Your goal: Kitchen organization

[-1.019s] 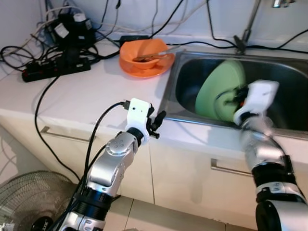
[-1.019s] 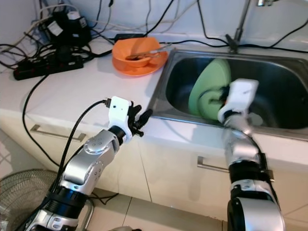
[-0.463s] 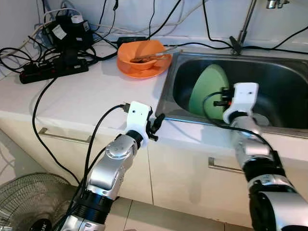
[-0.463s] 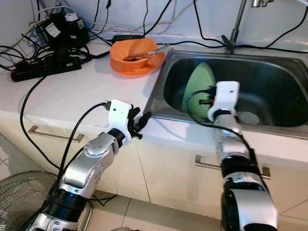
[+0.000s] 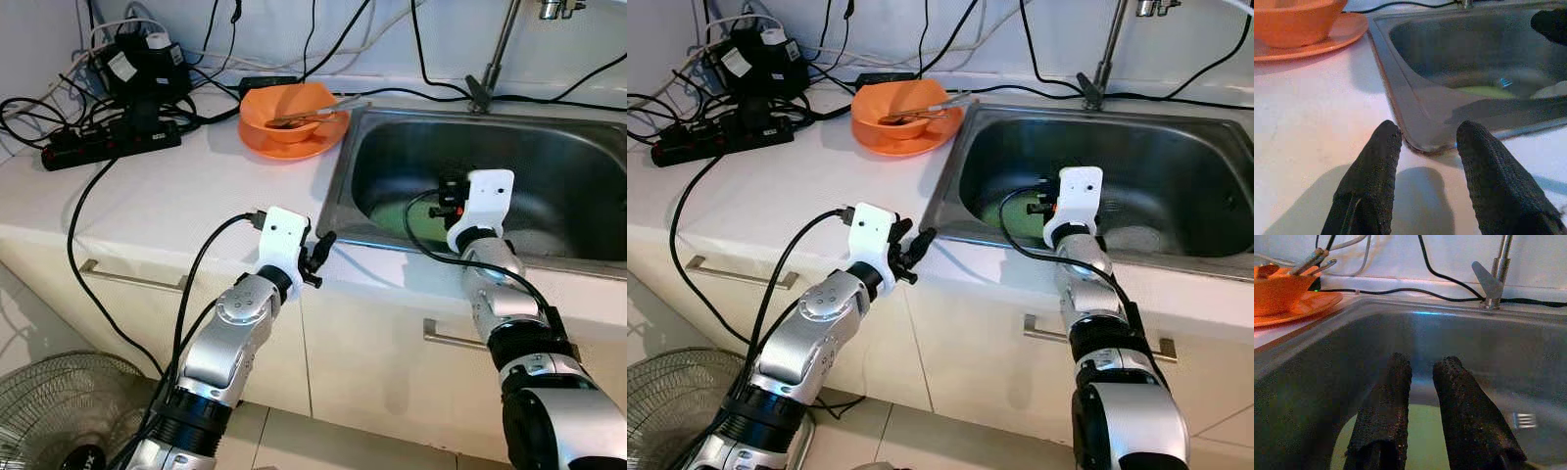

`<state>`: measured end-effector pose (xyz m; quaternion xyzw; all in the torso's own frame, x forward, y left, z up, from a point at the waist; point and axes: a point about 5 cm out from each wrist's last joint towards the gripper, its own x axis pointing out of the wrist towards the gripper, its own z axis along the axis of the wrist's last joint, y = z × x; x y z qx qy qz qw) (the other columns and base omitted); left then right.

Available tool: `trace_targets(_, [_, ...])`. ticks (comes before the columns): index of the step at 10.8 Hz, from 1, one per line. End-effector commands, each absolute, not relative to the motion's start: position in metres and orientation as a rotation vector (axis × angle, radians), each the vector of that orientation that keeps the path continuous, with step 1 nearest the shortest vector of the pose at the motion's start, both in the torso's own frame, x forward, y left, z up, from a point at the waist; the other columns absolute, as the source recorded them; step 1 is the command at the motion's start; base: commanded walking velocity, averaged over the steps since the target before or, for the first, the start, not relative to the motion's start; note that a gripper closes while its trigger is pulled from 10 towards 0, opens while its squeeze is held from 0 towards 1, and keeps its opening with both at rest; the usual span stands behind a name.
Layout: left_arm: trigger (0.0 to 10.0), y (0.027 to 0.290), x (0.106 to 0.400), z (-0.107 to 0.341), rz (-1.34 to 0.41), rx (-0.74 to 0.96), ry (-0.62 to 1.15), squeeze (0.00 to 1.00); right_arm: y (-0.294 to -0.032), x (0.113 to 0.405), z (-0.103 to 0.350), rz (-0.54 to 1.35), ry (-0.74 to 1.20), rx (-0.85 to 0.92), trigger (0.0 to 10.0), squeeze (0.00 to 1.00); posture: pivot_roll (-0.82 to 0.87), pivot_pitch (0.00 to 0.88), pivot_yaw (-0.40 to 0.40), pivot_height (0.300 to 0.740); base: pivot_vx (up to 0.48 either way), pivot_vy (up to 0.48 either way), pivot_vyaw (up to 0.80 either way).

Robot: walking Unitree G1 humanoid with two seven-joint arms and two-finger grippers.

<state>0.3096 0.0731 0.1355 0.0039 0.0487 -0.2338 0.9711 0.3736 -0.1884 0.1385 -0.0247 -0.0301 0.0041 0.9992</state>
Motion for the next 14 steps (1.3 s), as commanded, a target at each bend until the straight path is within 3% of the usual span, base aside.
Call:
trace_targets(1, [10.0,0.079,0.31,0.134,-0.447,0.001,0.093,0.0,-0.188,0.375,0.147,0.002,-0.106,-0.052,10.0,0.0,0.08,0.0,0.067,0.74,0.0,0.0,0.0])
trace_targets(5, [10.0,0.097,0.317,0.139,-0.274,-0.013,-0.021,0.0,-0.191,0.358,0.159,0.002,-0.247,-0.039,10.0,0.0,0.07,0.0,0.067,0.74,0.0,0.0,0.0])
trace_targets(8, [10.0,0.117,0.32,0.16,-0.093,0.025,-0.247,0.0,-0.19,0.324,0.16,-0.038,-0.378,-0.057,10.0,0.0,0.04,0.0,0.073,0.74,0.0,0.0,0.0])
trace_targets(11, [10.0,0.114,0.319,0.158,-0.086,0.021,-0.254,0.0,-0.173,0.309,0.138,-0.027,-0.322,-0.016,10.0,0.0,0.04,0.001,0.08,0.74,0.0,-0.219,0.0])
trace_targets(14, [10.0,0.113,0.319,0.155,-0.089,0.017,-0.255,0.0,-0.17,0.312,0.141,-0.032,-0.316,0.002,10.0,0.0,0.04,0.0,0.079,0.74,0.0,-0.391,0.0])
